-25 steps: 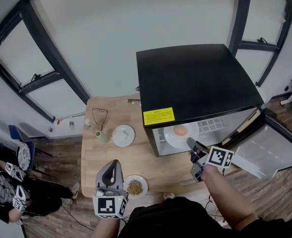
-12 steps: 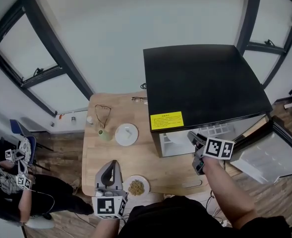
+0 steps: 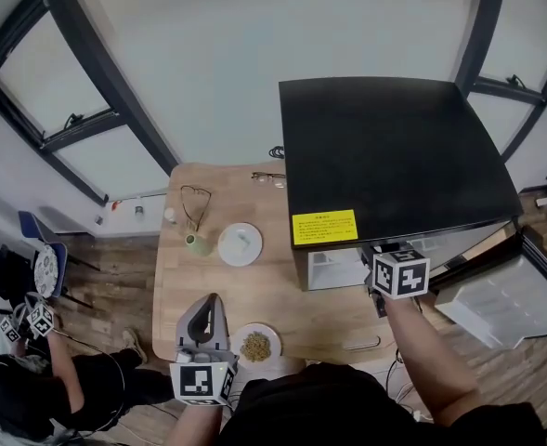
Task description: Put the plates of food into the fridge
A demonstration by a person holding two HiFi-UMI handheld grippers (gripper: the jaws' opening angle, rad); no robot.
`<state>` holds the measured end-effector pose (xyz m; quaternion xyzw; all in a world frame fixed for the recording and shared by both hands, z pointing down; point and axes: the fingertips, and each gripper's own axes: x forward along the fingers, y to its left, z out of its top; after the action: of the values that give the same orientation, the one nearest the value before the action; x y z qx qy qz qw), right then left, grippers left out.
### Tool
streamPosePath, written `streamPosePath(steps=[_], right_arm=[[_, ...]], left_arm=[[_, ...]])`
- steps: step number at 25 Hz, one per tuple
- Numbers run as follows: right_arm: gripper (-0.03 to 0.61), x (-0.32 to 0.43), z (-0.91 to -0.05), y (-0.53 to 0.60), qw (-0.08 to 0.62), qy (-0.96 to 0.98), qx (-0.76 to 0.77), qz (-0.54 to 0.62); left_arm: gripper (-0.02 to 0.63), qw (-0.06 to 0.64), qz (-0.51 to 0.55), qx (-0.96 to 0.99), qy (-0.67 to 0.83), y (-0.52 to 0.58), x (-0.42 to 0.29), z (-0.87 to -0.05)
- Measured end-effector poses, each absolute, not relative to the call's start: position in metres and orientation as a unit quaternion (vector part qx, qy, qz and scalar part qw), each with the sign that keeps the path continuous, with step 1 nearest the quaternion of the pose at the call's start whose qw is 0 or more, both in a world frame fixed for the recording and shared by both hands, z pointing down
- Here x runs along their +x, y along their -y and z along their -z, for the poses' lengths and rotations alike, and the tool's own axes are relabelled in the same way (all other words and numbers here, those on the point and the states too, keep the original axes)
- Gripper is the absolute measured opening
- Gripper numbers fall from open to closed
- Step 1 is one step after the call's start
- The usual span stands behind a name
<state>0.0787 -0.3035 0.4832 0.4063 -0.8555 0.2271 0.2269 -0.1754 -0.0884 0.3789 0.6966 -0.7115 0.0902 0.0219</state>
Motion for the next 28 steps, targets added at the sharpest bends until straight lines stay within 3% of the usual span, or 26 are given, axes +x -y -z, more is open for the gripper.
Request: streamPosePath(steps=[9,14,18,23,28], right_arm=[[0.245,0.086,-0.493,0.318,0.301,0.849,0.411,-0.137],[0.247,0.089,-0.499,0.32,0.309,0.841,0.427,-0.123],[0.247,0.089,-0.479,0.316,0.27,0.841,0.456,-0.108],[0.245,0.073,-0.433,0.28,0.159,0.873,0.455,-0.073],[0.244,0.046,-0.426,0.226,0.109,0.906,0.401,-0.083]], left_arm=[[0.003,0.005,-0.099,0.692,0.715,0.083,-0.176,-0.373],[0.003,0.009,-0.086,0.686,0.722,0.068,-0.189,-0.373],[0.003,0.02,-0.07,0.682,0.727,0.053,-0.211,-0.373],[0.003,0.028,-0.06,0.69,0.72,0.037,-0.236,-0.372],[0.003,-0.017,-0.068,0.7,0.711,0.022,-0.247,-0.356]])
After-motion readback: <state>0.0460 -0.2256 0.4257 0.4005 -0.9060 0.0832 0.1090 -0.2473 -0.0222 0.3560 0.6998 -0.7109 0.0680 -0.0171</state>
